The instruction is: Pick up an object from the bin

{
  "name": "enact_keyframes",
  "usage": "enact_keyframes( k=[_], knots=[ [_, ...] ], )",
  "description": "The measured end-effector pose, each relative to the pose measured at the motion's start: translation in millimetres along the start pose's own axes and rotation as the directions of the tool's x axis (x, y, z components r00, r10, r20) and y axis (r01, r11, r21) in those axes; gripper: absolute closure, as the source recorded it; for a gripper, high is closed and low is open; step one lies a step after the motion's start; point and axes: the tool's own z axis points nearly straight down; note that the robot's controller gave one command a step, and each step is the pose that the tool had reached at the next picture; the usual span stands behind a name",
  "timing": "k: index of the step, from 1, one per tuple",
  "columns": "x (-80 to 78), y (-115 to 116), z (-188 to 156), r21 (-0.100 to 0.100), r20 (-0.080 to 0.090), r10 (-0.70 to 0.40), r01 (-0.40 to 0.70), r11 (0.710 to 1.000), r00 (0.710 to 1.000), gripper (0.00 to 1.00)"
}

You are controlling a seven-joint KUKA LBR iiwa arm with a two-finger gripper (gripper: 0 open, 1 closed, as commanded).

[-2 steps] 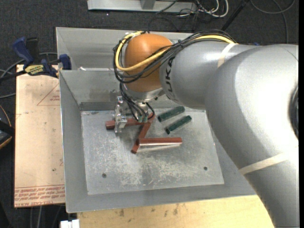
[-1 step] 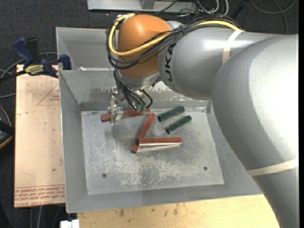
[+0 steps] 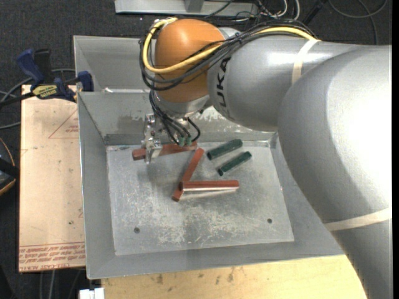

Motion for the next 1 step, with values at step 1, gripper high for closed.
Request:
enact_keyframes(
  k=[1],
  knots=[
    [-0.6, 2.5, -97.2, 0.0, 0.0, -0.022, 0.022, 1.0, 1.0, 1.0]
  ],
)
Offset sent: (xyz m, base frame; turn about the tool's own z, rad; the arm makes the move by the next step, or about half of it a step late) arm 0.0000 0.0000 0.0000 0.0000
